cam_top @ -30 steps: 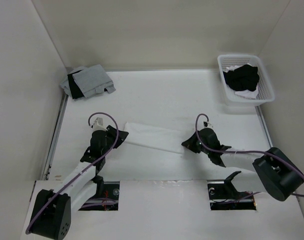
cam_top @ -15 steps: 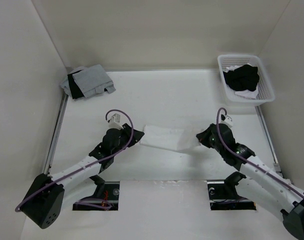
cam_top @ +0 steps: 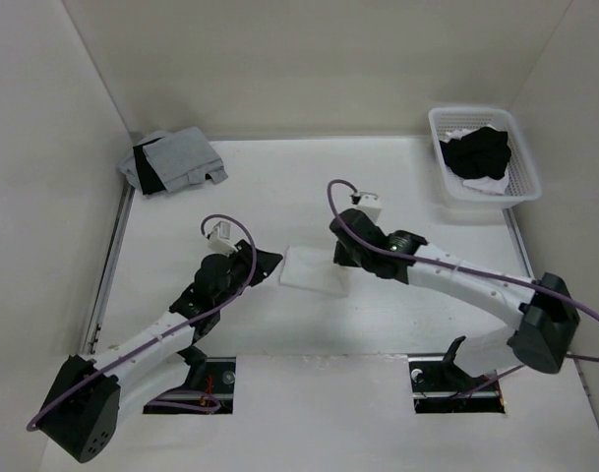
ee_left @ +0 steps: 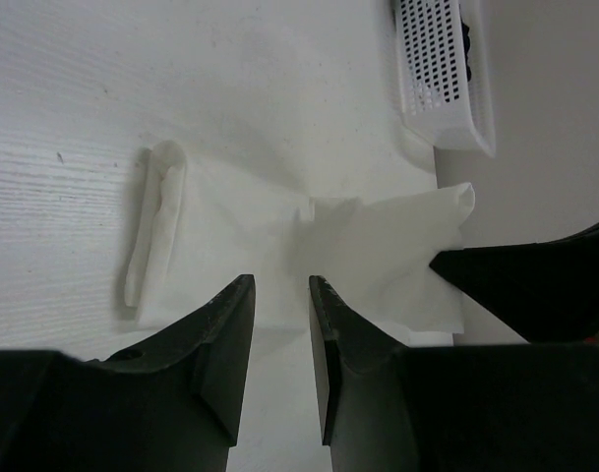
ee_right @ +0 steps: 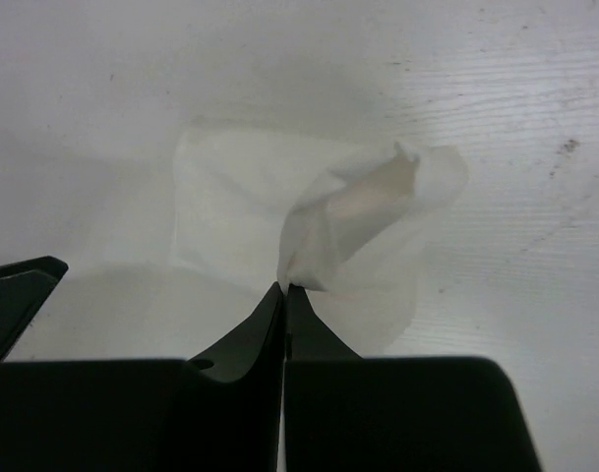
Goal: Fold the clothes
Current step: Fold the tank top
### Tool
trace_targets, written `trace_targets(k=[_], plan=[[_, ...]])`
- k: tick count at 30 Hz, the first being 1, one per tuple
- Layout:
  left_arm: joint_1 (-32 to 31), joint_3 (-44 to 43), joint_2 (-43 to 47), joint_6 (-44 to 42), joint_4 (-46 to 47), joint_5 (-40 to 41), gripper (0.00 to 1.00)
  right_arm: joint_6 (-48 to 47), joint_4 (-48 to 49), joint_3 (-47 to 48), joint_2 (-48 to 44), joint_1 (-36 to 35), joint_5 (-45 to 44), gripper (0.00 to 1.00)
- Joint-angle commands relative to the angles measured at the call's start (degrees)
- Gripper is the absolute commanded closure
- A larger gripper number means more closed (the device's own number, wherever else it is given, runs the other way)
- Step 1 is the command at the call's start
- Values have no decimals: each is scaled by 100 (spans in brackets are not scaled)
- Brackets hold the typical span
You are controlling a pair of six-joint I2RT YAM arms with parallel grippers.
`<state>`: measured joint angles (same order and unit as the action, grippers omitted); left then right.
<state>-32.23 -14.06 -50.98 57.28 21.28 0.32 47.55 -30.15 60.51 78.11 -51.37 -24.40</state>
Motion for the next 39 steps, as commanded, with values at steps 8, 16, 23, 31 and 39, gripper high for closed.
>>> trace_targets(k=[8,16,23,31,39], plan=[[1117,571,808,213,105,-778,72,-167,-966,2613,2664,-658,-214,91],[1400,449,1047,170,-141,-999,72,-219,-239,2380,2167,-852,-161,70],[118,-104,117,-23,218,-77,73,-448,1842,254,962,-230,847,82],[-640,-624,-1711,-217,1097,232,75,-370,4332,-453,1724,589,2861,100],[-552,-422,-2609,-217,1397,364,76,-115,4790,127,2884,844,3222,100]])
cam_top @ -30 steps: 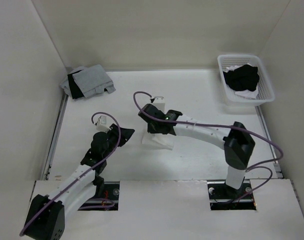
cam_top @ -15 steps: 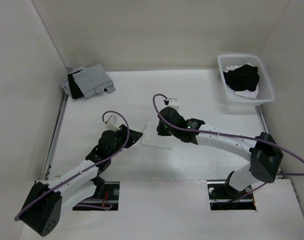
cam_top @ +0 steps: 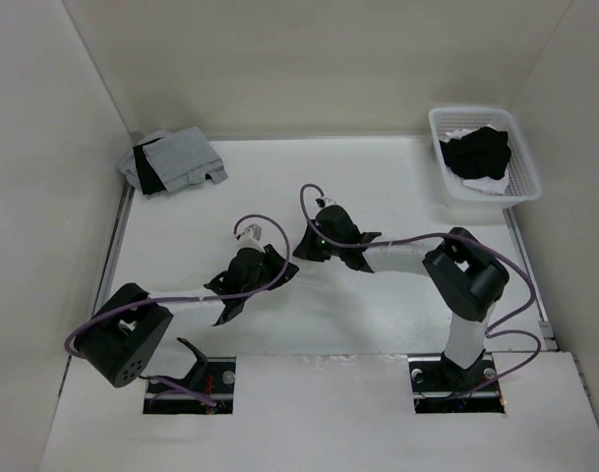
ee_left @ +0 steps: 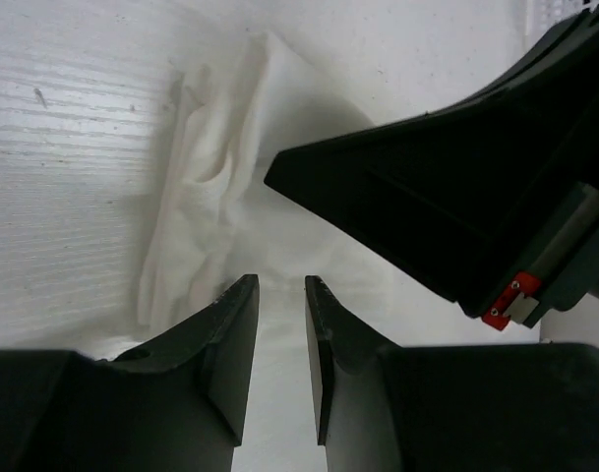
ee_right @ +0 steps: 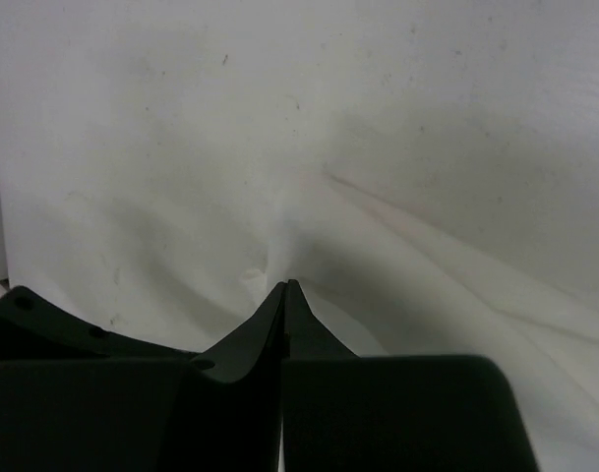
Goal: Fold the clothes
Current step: Fold the tank top
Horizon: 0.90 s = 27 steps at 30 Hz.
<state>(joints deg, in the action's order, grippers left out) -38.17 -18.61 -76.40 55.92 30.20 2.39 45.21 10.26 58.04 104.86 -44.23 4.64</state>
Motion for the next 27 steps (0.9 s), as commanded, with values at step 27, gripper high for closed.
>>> trace_targets(k=[27], plan=[[1043,103,3588,-1030,-2842,930,59,-275,1163,-695,-2001,1148,100,74]])
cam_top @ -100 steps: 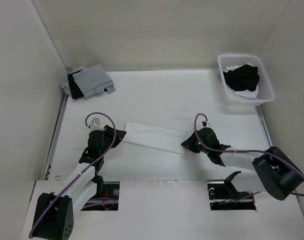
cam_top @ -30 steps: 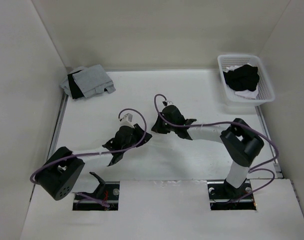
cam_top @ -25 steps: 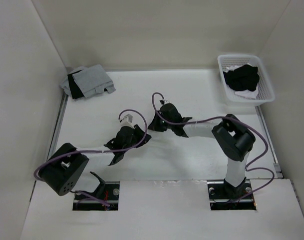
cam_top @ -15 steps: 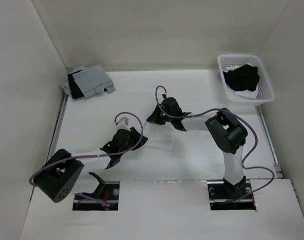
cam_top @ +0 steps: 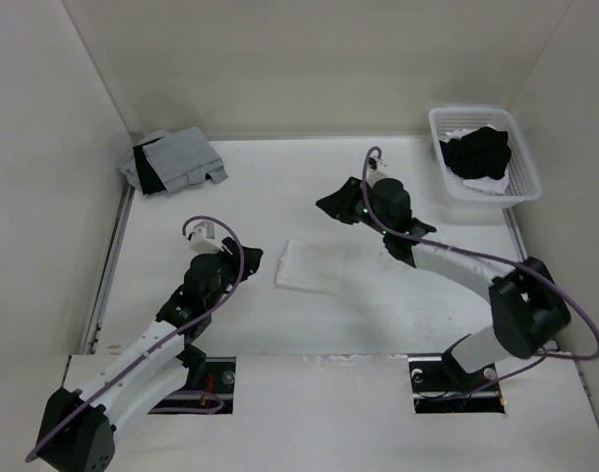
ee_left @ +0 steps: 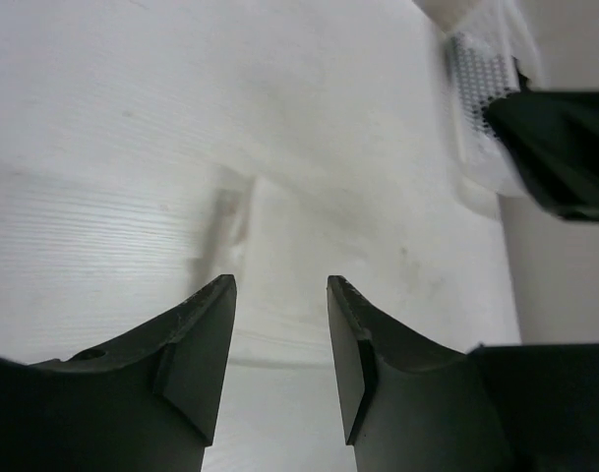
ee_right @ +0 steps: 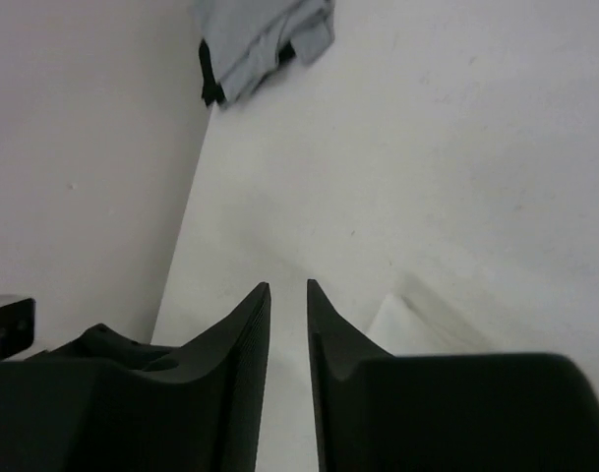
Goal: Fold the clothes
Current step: Fold the tank top
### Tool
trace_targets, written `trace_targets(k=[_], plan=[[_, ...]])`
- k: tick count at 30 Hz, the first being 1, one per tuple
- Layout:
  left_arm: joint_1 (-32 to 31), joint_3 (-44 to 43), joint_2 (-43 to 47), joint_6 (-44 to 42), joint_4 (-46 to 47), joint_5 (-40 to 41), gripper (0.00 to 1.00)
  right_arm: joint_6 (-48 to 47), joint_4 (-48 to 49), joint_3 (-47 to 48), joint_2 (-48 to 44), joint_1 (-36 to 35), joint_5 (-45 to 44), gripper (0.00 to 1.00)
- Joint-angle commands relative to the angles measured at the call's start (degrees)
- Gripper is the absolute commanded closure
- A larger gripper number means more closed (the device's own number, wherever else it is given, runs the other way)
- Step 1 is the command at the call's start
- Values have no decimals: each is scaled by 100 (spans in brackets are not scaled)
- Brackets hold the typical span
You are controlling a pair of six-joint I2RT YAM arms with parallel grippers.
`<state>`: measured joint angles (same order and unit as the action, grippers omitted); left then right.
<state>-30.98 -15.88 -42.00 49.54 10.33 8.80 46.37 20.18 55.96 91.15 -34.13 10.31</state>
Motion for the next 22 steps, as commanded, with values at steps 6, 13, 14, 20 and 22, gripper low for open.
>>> trace_targets(k=[6,13,14,20,22], plan=[[1387,-205,43,-462,-1393,105,57,-691,-295,-1763,-2214,525,-2013,62],[1934,-258,-212,-752,-1393,-98,57,-542,55,-2967,-3261,1228,-2639,58],[1943,-275,-230,-779,-1376,-89,57,-419,143,-3108,-3332,1316,-2639,58],[1776,-398,-484,-797,-1270,25,58,-313,337,-3232,-3289,1493,-2577,58],[1662,-433,-555,-797,-1253,61,56,-322,354,-3197,-3175,1423,-2586,58]])
